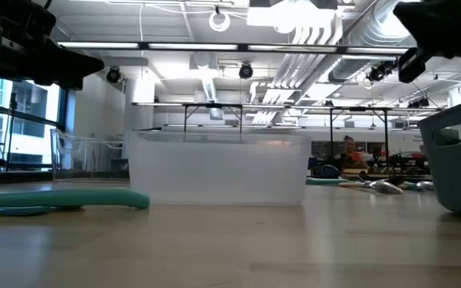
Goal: Sort silverware by color (type)
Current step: Put the yellow spoon into the transparent bin
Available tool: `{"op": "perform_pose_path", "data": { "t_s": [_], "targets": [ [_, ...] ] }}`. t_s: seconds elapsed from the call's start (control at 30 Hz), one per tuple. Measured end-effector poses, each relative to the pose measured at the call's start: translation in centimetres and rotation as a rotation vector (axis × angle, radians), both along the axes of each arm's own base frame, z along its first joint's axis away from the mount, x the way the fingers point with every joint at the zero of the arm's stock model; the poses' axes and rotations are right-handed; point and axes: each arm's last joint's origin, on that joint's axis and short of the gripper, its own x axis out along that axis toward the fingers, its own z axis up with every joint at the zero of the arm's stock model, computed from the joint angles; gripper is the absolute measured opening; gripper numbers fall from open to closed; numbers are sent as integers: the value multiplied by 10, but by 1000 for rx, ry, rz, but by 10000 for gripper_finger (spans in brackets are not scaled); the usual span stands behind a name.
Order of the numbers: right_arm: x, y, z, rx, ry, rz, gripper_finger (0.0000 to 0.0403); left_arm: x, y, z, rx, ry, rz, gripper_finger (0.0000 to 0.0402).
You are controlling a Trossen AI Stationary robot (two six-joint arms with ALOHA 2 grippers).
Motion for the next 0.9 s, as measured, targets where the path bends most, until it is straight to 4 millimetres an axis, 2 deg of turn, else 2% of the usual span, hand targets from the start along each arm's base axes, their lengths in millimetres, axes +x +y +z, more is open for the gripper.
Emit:
{"op": "perform_pose_path", "data": {
  "t_s": [0.2,0.37,0.9],
  "targets": [
    [4,-1,-15,-135,150,-59,0,0,0,0,0,0,1,3],
    [4,-1,-18,-207,181,-77,0,0,0,0,0,0,0,3],
    [4,-1,-20,-90,209,-45,0,0,0,0,0,0,0,3]
  ]
}}
